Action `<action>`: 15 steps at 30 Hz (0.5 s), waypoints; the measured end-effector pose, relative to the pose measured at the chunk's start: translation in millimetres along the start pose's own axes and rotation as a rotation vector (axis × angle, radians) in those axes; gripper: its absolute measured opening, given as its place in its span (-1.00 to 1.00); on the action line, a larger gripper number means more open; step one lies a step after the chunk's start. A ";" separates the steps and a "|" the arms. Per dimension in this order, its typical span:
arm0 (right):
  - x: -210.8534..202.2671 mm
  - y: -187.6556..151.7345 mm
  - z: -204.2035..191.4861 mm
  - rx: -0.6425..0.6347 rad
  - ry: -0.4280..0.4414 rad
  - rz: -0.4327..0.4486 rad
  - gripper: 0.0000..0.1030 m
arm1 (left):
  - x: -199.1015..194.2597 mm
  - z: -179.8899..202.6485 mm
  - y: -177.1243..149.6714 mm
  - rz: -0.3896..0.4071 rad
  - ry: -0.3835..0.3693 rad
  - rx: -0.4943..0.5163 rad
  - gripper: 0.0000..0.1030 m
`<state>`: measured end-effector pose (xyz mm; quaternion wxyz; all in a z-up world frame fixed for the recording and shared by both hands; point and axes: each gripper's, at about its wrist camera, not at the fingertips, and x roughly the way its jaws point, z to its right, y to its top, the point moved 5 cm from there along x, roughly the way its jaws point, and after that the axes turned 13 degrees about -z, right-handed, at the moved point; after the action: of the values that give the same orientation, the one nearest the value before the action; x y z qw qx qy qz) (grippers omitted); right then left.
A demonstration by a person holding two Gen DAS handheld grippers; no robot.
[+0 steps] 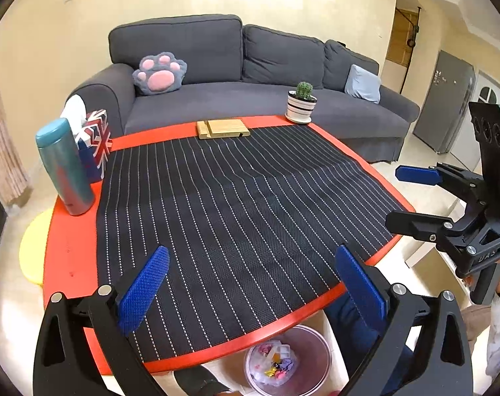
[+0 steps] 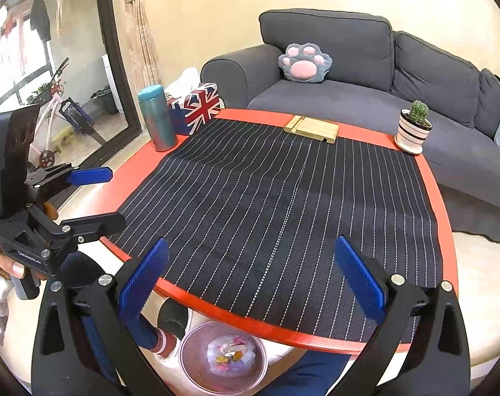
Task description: Collect trash
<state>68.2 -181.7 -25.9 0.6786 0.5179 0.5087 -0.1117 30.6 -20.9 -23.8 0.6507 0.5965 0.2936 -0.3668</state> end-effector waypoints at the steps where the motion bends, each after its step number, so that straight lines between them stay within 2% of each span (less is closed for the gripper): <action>1: 0.2 1.4 -0.1 -0.001 0.001 0.001 0.91 | 1.0 -0.1 0.7 -0.003 -0.008 -0.001 0.88; 5: 0.8 4.5 0.1 -0.004 0.004 0.001 0.91 | 2.8 -0.6 2.5 -0.006 -0.032 -0.008 0.88; 9: 0.8 4.7 -0.4 -0.008 0.002 0.000 0.91 | 2.0 -2.6 3.7 0.010 0.015 -0.020 0.88; 15: 1.5 2.1 -1.1 -0.005 0.004 -0.004 0.91 | -0.5 -3.4 7.6 0.023 -0.004 -0.033 0.88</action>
<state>69.7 -179.4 -25.8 0.6787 0.5155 0.5112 -0.1109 36.7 -17.3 -19.5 0.6653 0.5883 0.2912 -0.3557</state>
